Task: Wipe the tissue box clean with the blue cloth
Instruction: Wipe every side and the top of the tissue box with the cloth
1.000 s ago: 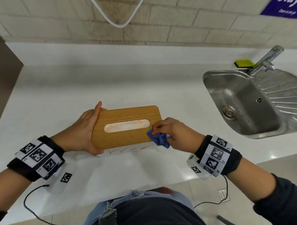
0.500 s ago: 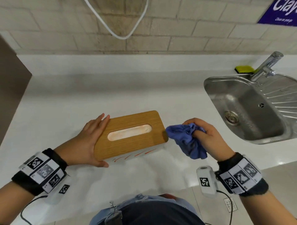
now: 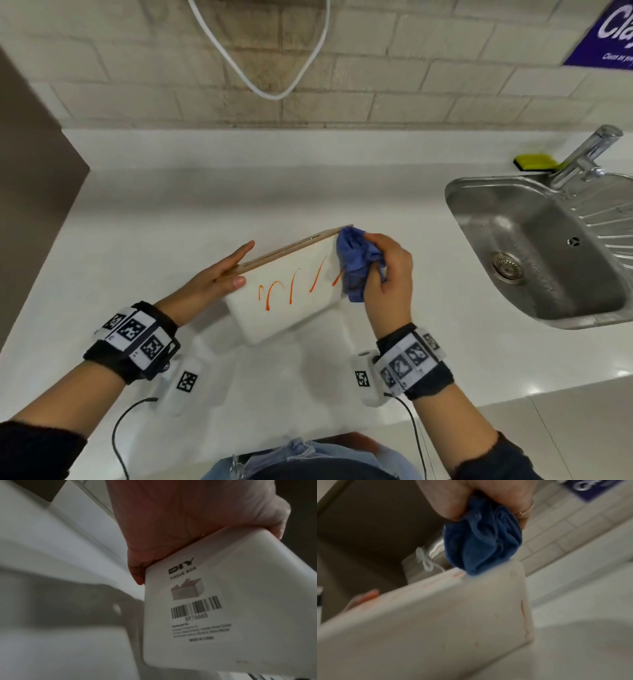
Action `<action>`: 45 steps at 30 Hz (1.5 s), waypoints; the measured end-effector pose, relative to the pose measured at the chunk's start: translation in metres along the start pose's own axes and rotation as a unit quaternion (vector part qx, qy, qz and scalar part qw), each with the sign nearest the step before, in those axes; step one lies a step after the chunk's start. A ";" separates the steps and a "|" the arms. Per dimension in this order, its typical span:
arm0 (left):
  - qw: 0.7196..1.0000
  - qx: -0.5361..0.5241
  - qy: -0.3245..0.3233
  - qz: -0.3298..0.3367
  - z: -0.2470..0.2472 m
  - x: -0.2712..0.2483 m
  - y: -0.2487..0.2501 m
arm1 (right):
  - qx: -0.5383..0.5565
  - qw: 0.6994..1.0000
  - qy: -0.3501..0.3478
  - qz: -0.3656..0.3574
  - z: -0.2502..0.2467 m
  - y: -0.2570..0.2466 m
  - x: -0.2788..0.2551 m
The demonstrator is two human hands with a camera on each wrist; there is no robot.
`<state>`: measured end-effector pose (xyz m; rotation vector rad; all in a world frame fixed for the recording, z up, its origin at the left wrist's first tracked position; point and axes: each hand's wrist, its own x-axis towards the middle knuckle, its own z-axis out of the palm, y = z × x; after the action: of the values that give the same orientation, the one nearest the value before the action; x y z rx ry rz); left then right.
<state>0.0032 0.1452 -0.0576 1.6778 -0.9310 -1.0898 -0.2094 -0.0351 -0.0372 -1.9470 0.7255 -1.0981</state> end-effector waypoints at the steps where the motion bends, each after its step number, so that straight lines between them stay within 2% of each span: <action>1: 1.000 -0.008 0.006 0.000 0.000 0.002 -0.001 | -0.037 0.998 -0.021 -0.038 0.007 0.006 -0.004; 3: 1.000 -0.015 0.015 0.002 0.001 0.003 -0.004 | -0.107 0.991 -0.061 -0.045 0.018 0.014 -0.014; 9: 0.999 -0.027 0.019 0.007 0.002 0.004 -0.009 | -0.176 0.982 -0.062 -0.015 0.044 0.006 -0.021; 12: 0.999 -0.029 0.014 0.021 0.003 0.004 -0.008 | -0.168 0.983 -0.068 0.014 0.051 0.004 -0.023; 16: 0.999 -0.023 0.021 0.026 0.003 0.005 -0.012 | -0.119 0.990 -0.069 0.012 0.061 0.001 -0.021; 22: 0.998 -0.017 0.043 0.037 0.001 0.007 -0.021 | -0.030 0.987 -0.137 -0.082 0.078 -0.016 -0.032; 27: 0.998 -0.033 0.037 0.044 0.004 0.006 -0.015 | -0.013 0.952 -0.253 -0.173 0.086 -0.024 -0.045; 30: 0.998 -0.020 0.038 0.054 0.002 0.006 -0.018 | -0.017 0.922 -0.301 -0.241 0.079 -0.019 -0.042; 33: 0.998 0.002 0.034 0.053 0.001 0.006 -0.022 | 0.000 0.893 -0.351 -0.280 0.071 -0.011 -0.032; 39: 0.997 0.026 0.034 0.070 0.003 0.007 -0.020 | -0.002 0.844 -0.462 -0.270 0.046 -0.001 -0.022; 42: 0.992 0.070 0.045 0.094 0.007 0.009 -0.016 | -0.050 0.845 -0.477 -0.237 0.025 0.013 -0.019; 45: 0.989 0.086 0.059 0.100 0.006 0.013 -0.017 | -0.142 0.870 -0.417 -0.222 -0.005 0.031 -0.011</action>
<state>0.0039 0.1371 -0.0780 1.7261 -1.1145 -0.7863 -0.2224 -0.0454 -0.0661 -2.6213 -0.0591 -0.2780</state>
